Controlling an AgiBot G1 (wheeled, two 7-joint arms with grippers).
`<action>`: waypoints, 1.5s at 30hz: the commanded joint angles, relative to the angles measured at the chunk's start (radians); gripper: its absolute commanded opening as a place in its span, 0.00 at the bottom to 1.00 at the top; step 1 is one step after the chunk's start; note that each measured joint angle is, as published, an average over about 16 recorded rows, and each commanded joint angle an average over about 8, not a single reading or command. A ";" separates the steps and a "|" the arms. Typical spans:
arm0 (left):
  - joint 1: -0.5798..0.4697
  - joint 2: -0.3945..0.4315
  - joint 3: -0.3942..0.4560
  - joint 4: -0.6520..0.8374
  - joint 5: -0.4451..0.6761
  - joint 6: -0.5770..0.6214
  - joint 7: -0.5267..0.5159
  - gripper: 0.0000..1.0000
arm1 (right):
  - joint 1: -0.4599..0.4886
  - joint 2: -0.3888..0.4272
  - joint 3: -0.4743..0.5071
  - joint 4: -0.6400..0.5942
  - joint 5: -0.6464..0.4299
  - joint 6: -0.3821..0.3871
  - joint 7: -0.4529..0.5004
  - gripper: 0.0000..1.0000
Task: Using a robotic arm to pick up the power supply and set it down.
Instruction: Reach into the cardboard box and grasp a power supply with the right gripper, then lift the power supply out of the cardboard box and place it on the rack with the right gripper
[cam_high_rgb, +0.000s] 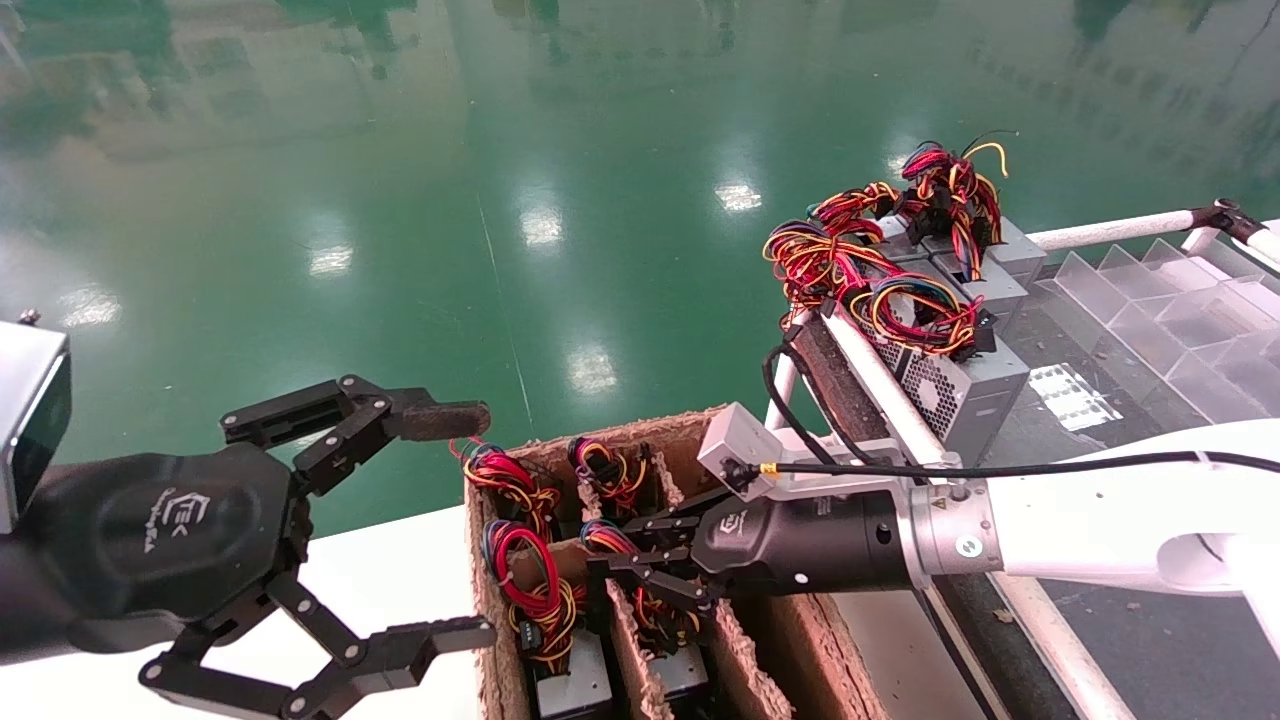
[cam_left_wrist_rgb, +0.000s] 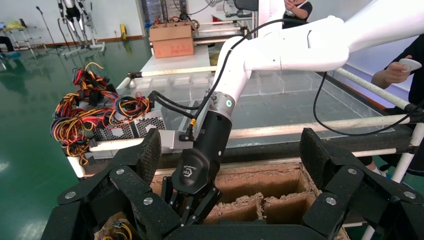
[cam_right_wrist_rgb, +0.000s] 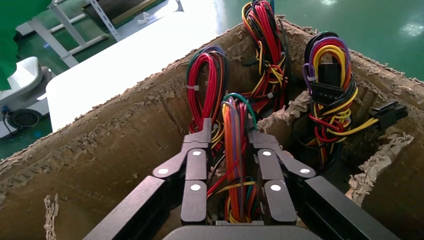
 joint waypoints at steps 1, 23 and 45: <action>0.000 0.000 0.000 0.000 0.000 0.000 0.000 1.00 | 0.000 -0.005 -0.001 -0.008 -0.002 0.004 -0.007 0.00; 0.000 0.000 0.000 0.000 0.000 0.000 0.000 1.00 | -0.035 0.108 0.097 0.099 0.129 -0.020 -0.039 0.00; 0.000 0.000 0.001 0.000 0.000 0.000 0.000 1.00 | 0.033 0.433 0.329 0.289 0.443 -0.119 0.113 0.00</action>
